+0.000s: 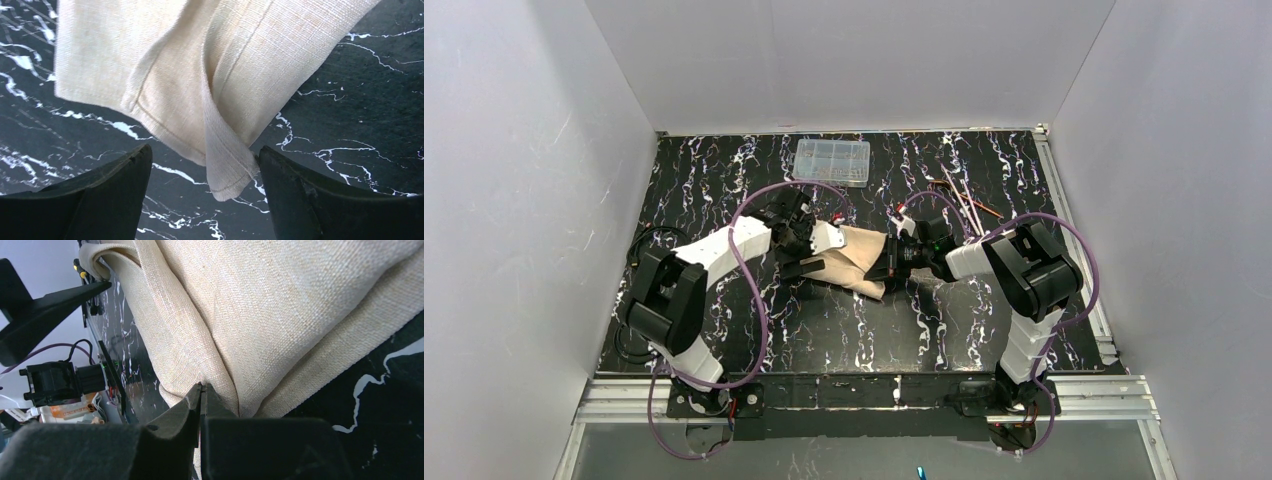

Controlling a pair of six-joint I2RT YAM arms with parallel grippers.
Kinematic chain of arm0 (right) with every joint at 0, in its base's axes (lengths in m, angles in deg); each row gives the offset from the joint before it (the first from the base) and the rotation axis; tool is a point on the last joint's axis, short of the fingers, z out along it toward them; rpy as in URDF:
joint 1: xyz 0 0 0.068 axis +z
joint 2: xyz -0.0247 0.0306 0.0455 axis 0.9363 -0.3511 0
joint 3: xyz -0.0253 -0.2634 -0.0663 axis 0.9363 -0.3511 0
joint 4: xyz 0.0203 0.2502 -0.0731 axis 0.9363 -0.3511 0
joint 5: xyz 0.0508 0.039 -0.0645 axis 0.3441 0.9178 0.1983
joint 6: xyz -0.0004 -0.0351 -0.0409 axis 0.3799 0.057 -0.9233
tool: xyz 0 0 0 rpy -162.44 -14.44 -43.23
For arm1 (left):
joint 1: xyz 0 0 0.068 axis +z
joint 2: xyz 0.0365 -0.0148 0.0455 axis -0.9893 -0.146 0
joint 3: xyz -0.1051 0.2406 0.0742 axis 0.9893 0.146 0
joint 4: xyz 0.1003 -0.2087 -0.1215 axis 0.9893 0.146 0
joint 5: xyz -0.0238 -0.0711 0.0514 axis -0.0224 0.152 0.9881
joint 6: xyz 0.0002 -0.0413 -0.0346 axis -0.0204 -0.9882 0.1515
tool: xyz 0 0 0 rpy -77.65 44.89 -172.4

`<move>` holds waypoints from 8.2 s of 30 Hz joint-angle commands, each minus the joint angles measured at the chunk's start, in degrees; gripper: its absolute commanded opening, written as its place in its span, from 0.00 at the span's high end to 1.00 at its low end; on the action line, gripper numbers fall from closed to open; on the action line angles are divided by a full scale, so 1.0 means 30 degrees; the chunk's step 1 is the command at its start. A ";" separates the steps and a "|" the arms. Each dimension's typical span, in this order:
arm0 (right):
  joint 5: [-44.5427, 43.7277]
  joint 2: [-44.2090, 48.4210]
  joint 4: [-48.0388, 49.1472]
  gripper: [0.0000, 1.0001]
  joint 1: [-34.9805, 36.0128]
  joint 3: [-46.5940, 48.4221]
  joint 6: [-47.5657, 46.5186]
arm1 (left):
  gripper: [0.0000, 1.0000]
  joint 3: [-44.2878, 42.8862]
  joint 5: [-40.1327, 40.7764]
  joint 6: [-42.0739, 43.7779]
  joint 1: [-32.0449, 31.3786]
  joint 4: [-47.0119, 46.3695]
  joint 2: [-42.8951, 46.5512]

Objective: Fold the napkin into a case and place the utensils inside
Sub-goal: Fold the lower triangle-folded napkin at the center of the board, then rotate the 2/3-rectangle-folded napkin at the center of the board.

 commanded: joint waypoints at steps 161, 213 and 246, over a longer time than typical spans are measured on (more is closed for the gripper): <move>-0.6532 0.4212 -0.9932 0.85 0.2362 0.0958 -0.2207 | 0.21 -0.9492 0.0014 -0.4605 0.2832 0.3061 -0.8203; -0.5689 -0.2073 0.3271 0.93 0.6388 0.1887 0.6418 | 0.19 -1.9053 -0.6610 -0.9057 0.1541 0.9351 -1.3771; -0.6306 -0.1827 -0.2142 0.93 0.3378 0.6068 0.0057 | 0.15 -0.0010 -0.3390 -0.9533 0.3783 0.7099 0.3890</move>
